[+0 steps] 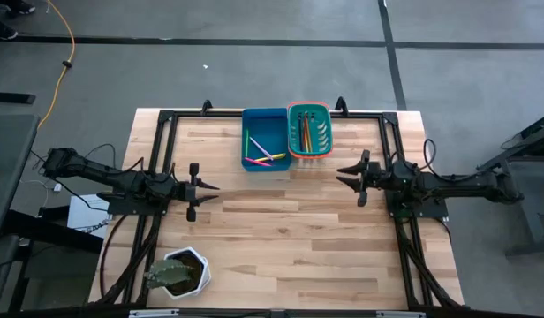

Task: Sort pens & pencils
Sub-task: Return to Home Position

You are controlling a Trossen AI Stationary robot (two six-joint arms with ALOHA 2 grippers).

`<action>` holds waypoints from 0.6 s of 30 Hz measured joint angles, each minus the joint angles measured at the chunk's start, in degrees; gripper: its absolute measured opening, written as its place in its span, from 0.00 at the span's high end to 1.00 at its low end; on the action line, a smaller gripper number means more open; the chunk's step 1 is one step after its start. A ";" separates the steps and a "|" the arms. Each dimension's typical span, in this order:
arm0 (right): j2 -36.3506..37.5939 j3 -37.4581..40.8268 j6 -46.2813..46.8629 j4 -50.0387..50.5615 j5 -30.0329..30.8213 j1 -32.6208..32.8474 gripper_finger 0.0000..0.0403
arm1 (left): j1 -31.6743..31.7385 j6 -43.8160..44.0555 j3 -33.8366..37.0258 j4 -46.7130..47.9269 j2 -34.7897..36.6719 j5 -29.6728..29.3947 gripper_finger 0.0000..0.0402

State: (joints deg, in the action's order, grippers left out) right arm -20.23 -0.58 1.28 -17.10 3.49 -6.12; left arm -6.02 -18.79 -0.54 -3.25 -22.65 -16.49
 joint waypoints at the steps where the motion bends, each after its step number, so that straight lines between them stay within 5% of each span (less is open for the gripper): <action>1: 0.00 0.00 0.02 0.52 0.00 0.75 0.73 | -0.02 0.00 0.00 -0.01 0.00 0.00 0.76; 18: -0.02 0.02 3.69 14.37 -0.05 6.37 0.73 | -0.01 0.00 0.00 0.00 0.00 0.00 0.76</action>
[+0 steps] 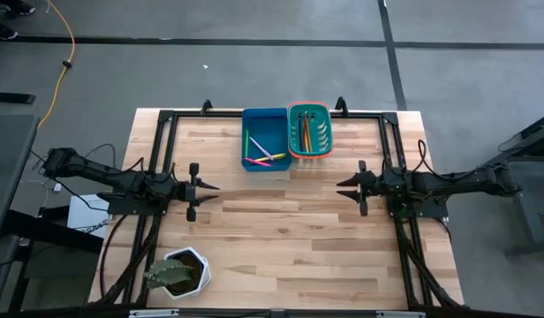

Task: Sort pens & pencils
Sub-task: Return to Home Position

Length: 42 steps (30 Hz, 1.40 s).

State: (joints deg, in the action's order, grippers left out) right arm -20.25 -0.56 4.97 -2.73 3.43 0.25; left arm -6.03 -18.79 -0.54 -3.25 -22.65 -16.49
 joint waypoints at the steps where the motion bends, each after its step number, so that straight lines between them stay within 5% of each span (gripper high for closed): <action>1: 0.00 0.00 0.20 0.85 -0.07 0.14 0.73 | -0.01 0.00 0.00 0.00 0.00 0.00 0.76; 24: -8.31 0.04 2.11 1.58 -0.68 1.75 0.73 | -0.01 0.10 0.00 0.00 0.00 0.00 0.76; 42: -8.29 0.07 1.62 1.28 -3.05 1.75 0.73 | 0.01 20.61 0.00 0.00 0.02 0.66 0.76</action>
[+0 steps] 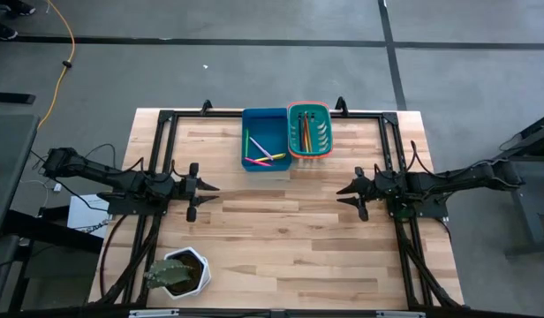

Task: Sort pens & pencils
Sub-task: Return to Home Position

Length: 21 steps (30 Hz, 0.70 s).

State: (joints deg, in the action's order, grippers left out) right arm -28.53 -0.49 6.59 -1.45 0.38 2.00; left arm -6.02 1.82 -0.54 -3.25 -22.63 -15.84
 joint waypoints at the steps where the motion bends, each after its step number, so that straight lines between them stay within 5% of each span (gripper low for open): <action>1: 0.00 0.00 0.01 0.00 0.00 0.00 0.73 | 0.00 -0.02 0.00 0.00 0.00 0.02 0.76; 21: 0.00 0.02 5.14 -0.01 -0.01 0.00 0.73 | 0.00 -0.46 0.00 0.04 0.00 0.22 0.76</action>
